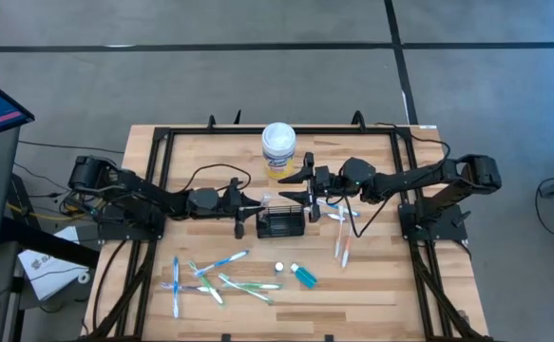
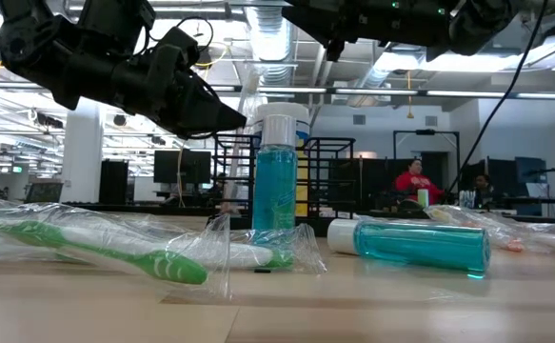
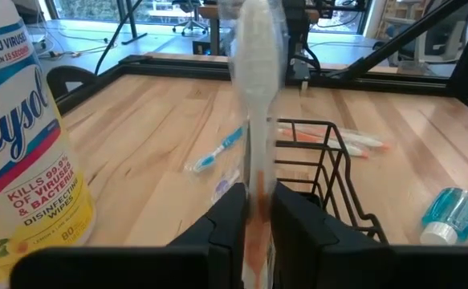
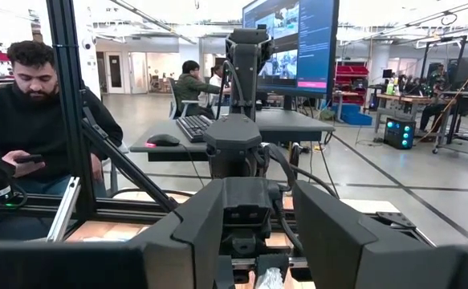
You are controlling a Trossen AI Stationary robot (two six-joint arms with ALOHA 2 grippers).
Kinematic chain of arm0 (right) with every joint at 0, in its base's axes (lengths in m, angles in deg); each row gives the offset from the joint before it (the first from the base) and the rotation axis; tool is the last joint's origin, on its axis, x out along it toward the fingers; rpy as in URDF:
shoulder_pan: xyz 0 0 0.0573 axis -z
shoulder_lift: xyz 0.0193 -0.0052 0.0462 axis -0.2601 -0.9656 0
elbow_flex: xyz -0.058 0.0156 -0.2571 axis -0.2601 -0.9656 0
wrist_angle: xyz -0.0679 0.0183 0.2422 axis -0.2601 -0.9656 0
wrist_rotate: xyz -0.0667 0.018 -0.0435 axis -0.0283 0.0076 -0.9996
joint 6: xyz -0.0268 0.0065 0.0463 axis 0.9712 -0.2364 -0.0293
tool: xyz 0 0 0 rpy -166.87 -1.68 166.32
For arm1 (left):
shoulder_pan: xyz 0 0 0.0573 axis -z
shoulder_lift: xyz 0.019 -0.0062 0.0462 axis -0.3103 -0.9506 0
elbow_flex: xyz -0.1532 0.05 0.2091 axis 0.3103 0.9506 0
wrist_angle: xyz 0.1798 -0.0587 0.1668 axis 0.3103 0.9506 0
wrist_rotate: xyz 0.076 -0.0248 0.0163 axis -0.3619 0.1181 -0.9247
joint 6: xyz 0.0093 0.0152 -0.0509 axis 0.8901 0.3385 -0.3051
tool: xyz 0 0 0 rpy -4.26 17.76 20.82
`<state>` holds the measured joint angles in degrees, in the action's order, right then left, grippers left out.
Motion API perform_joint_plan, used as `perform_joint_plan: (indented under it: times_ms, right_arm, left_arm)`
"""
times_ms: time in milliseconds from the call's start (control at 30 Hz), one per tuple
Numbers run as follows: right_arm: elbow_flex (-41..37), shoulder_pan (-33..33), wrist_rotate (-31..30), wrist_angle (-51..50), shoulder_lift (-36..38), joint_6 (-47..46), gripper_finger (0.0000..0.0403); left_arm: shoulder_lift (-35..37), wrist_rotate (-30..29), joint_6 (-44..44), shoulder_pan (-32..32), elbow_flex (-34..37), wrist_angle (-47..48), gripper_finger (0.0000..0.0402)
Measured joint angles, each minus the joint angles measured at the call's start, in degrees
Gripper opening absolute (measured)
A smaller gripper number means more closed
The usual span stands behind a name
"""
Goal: Pick & Place toothbrushing station
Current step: Put the top orange toothbrush into the mesh organizer
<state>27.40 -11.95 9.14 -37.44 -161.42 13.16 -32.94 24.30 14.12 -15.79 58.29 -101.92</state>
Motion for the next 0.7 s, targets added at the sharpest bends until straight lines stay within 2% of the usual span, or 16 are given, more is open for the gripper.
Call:
perform_joint_plan:
  times_ms: [700]
  right_arm:
    - [0.02,-0.01,0.0,-0.03,0.0,0.0,0.0143]
  left_arm:
    - [0.07,0.13,-2.36,0.0,0.0,0.07,0.014]
